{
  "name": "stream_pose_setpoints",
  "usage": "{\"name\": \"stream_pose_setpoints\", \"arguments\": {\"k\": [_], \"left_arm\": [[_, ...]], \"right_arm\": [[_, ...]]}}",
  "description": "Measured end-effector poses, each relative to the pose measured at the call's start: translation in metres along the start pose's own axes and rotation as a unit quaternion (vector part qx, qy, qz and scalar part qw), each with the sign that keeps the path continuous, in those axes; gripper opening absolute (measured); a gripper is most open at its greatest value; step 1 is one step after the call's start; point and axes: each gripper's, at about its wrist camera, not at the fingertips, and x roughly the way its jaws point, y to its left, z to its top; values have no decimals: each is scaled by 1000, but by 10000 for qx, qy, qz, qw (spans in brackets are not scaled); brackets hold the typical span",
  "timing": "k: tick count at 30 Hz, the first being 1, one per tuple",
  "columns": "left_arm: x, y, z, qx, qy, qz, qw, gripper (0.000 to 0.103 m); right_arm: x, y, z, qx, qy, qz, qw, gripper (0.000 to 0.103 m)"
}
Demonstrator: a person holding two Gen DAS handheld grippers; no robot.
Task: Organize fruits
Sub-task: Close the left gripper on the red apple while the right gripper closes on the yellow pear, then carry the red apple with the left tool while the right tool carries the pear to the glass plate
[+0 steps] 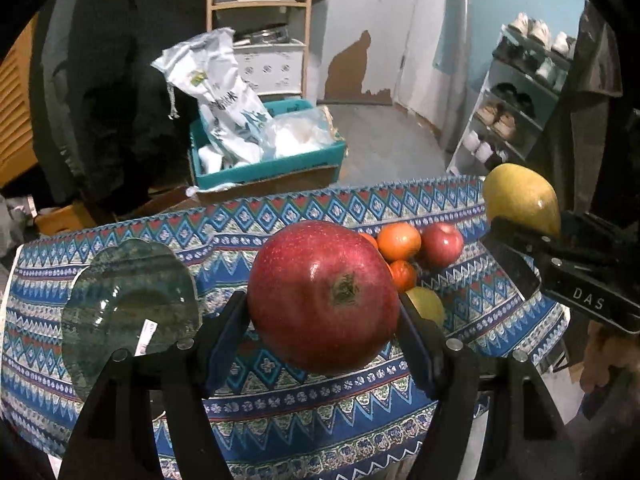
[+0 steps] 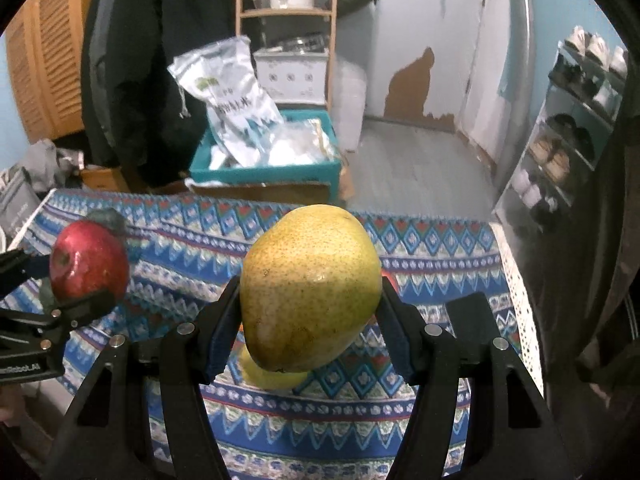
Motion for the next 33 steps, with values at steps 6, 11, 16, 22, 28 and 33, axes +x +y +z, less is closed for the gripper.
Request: {"name": "stream_pose_setpoints", "arguments": {"k": [6, 11, 16, 22, 28, 33], "left_arm": [[-22, 21, 7, -208, -218, 46, 9995, 73], [-33, 36, 8, -310, -338, 172, 9988, 73], [-44, 52, 9, -376, -453, 301, 9978, 73], [-51, 71, 7, -538, -504, 400, 9965, 73], [-53, 95, 4, -703, -491, 534, 9949, 73], [-53, 116, -1, -902, -433, 628, 9930, 73]], "right_arm": [[-12, 19, 14, -47, -173, 187, 9997, 64], [-16, 38, 25, -148, -260, 367, 9989, 64], [-16, 57, 35, -236, -299, 522, 9979, 64], [-12, 83, 47, -368, -304, 689, 9965, 64], [-2, 112, 55, -488, -254, 876, 9946, 64], [9, 141, 61, -647, -189, 1028, 9924, 64]]}}
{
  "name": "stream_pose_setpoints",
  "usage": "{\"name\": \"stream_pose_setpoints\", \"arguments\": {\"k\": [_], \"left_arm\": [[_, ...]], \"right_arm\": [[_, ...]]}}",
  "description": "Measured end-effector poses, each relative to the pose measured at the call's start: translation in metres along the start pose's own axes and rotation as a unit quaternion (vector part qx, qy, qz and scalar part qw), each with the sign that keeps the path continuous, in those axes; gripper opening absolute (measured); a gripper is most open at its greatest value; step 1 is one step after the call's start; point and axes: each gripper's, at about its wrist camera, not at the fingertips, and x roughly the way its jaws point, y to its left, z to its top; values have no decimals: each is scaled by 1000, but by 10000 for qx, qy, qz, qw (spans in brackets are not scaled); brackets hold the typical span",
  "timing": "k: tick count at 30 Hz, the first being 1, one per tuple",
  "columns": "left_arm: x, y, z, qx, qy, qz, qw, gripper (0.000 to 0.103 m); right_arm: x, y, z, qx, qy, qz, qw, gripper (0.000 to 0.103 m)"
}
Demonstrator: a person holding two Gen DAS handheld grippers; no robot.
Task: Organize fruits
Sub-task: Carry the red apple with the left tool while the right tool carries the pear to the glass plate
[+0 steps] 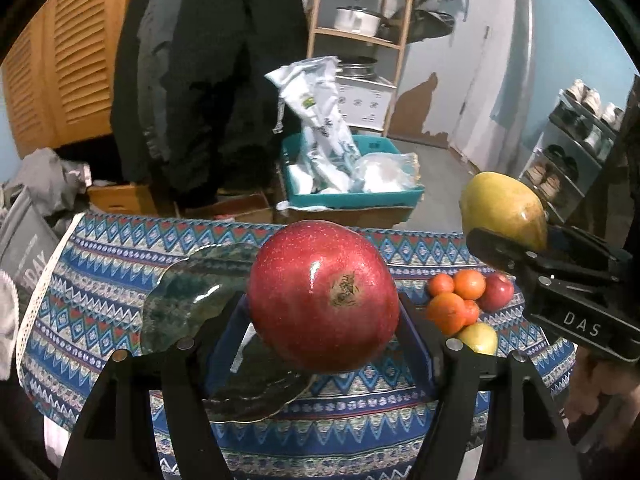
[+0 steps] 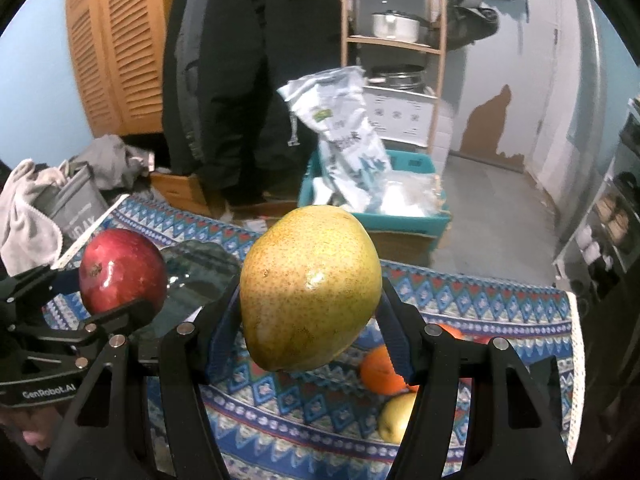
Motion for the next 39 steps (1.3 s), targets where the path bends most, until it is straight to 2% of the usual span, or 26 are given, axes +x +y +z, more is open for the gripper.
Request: {"name": "stream_pose_setpoints", "arguments": {"k": [12, 20, 29, 39], "left_arm": [[14, 51, -7, -374, 148, 403, 9984, 73], [32, 81, -15, -560, 361, 663, 9956, 73], [67, 109, -35, -779, 786, 931, 9895, 73], [95, 123, -55, -921, 1296, 916, 9830, 73]], "right_arm": [[43, 45, 15, -134, 300, 374, 9988, 64], [83, 73, 14, -228, 689, 606, 9955, 64], [133, 95, 1, -328, 1266, 753, 9886, 64], [169, 103, -23, -444, 1863, 801, 9782, 64]]}}
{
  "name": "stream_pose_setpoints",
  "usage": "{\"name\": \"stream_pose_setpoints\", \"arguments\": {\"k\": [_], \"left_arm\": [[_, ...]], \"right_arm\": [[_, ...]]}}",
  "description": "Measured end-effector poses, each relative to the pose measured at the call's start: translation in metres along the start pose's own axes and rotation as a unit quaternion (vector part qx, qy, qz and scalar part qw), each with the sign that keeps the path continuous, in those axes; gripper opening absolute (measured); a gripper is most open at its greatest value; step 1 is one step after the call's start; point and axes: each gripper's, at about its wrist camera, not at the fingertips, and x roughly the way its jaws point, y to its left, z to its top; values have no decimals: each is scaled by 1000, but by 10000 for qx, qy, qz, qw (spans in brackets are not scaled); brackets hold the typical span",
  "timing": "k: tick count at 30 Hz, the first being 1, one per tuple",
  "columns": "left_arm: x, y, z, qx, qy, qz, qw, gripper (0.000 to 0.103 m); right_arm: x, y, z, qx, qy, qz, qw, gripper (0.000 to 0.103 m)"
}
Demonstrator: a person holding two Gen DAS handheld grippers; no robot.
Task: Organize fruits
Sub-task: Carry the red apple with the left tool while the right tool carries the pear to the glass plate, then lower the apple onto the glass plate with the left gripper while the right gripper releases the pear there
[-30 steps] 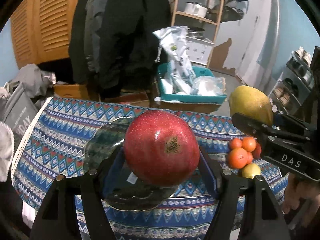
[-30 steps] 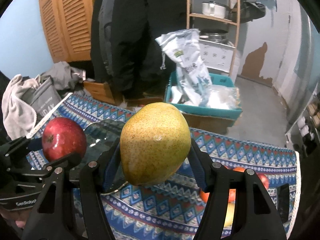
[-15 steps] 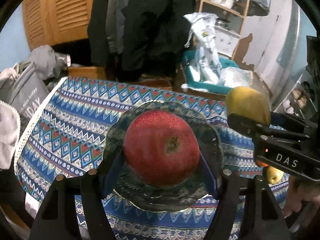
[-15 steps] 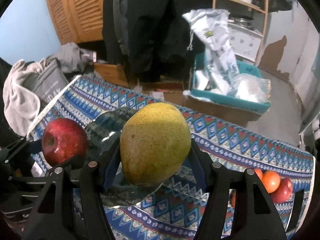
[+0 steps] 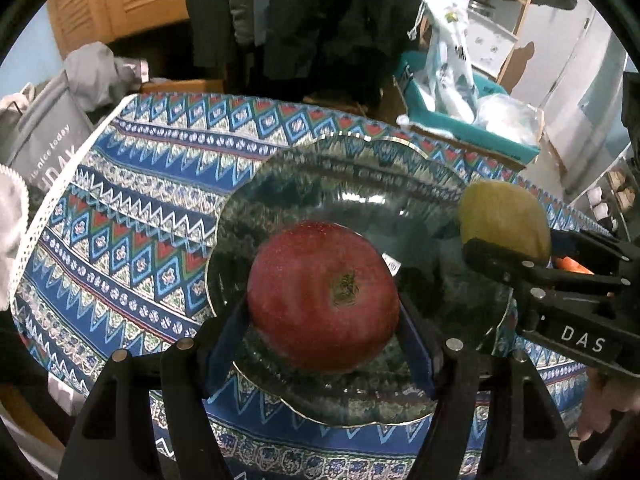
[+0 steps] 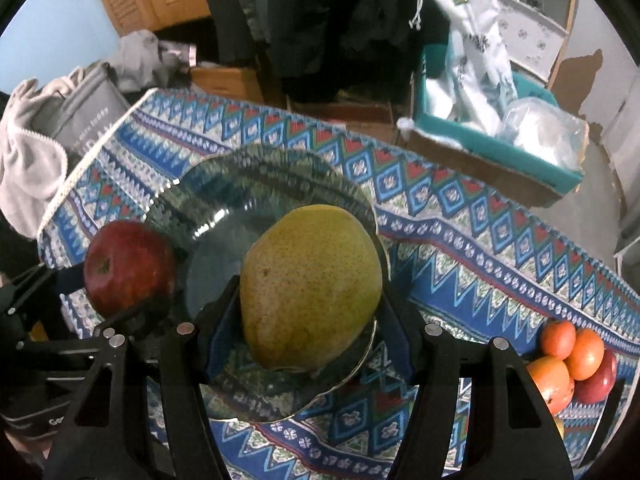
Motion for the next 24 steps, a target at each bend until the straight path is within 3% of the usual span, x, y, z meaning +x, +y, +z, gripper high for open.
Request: {"name": "stream_pose_setpoints", "arguments": {"k": [18, 22, 24], "left_arm": [[39, 4, -15, -63, 769, 133, 9969, 73], [29, -4, -13, 145, 440, 205, 9987, 74], [23, -8, -11, 226, 349, 201, 9989, 79]], "right_arm": [[26, 0, -10, -93, 499, 24, 9987, 64], [29, -1, -10, -63, 583, 105, 9982, 64], [28, -1, -10, -64, 559, 100, 9984, 64]]}}
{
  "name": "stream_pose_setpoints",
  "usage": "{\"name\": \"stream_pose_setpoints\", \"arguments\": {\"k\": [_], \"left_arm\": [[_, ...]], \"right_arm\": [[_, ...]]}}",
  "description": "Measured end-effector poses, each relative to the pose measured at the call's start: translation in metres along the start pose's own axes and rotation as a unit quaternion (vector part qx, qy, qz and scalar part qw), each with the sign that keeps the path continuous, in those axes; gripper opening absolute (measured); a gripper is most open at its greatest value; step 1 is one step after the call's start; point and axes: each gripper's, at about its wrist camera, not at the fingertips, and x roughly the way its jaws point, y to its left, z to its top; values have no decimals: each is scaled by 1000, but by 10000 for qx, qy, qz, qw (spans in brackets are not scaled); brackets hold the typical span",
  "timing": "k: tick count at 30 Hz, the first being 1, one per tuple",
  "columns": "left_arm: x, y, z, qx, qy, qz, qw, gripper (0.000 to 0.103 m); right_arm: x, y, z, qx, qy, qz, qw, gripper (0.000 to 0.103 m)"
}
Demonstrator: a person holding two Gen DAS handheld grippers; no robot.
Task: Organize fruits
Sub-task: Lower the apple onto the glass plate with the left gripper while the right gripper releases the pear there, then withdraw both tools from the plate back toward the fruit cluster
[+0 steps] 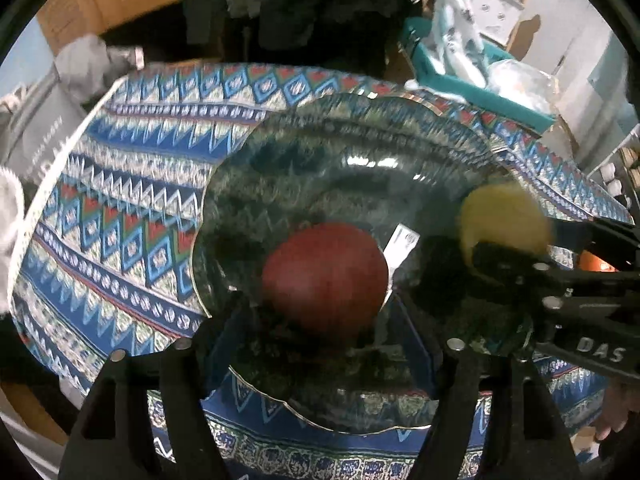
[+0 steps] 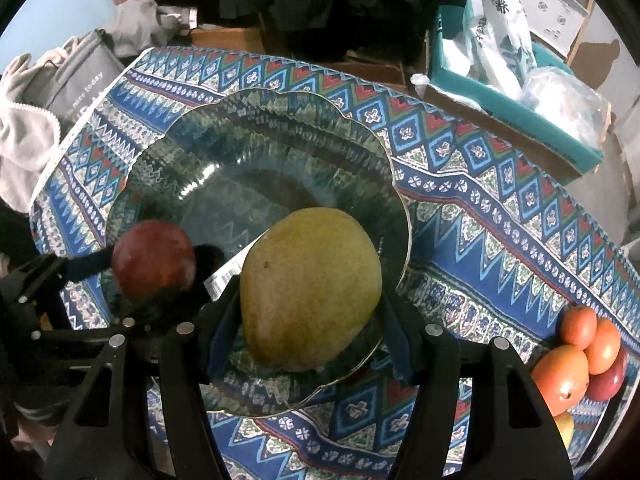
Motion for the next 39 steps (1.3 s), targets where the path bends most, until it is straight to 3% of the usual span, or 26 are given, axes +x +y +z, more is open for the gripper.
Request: {"name": "stream_pose_setpoints", "arguments": {"k": [10, 15, 29, 39], "left_arm": [[-13, -1, 1, 22, -110, -69, 9999, 82], [-33, -2, 4, -67, -424, -263, 9987, 82], [-92, -31, 10, 416, -1291, -263, 9904, 82], [-121, -58, 11, 676, -1565, -757, 9825, 82]], "right_arm": [[-40, 4, 10, 79, -579, 132, 9982, 66], [-61, 2, 11, 101, -843, -37, 9964, 66], [-136, -15, -8, 301, -1799, -662, 9810, 76], [-184, -40, -35, 595, -2304, -857, 9675, 82]]}}
